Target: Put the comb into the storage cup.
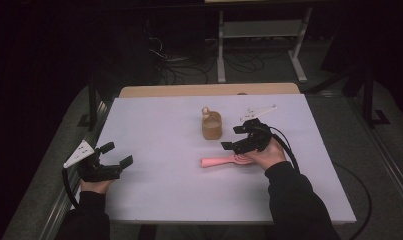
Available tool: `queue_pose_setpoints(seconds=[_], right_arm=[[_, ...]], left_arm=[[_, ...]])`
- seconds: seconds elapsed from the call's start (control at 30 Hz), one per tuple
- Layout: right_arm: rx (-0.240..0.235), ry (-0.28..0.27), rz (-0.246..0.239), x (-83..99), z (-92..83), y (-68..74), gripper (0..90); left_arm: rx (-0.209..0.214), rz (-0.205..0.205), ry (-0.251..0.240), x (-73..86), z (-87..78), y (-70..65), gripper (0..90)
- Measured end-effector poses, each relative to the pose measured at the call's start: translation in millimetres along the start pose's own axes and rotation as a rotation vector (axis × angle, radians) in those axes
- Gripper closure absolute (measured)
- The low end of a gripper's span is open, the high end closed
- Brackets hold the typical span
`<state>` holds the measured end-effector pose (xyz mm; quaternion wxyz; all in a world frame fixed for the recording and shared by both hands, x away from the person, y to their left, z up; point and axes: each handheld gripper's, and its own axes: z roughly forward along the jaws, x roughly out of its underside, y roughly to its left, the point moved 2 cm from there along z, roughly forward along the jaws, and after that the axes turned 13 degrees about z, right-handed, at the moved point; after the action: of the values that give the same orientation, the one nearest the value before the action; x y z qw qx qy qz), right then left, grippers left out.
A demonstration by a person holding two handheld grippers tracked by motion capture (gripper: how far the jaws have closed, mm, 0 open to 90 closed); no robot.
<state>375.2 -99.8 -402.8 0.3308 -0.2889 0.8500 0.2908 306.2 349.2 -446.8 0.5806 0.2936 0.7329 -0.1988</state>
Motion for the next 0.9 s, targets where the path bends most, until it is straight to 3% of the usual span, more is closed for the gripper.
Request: queue_pose_setpoints(seconds=[0.4, 0.9], right_arm=[[-0.002, 0.036, -0.005, 1.3, 14.7, 2.0, 32.7], [0.01, 0.074, -0.007, 3.9, 28.8, 3.8, 55.5]], left_arm=[[0.005, 0.001, -0.001, -0.1, 0.3, -0.1, 0.0], [0.01, 0.0, 0.002, 0.3, 1.7, -0.1, 0.0]])
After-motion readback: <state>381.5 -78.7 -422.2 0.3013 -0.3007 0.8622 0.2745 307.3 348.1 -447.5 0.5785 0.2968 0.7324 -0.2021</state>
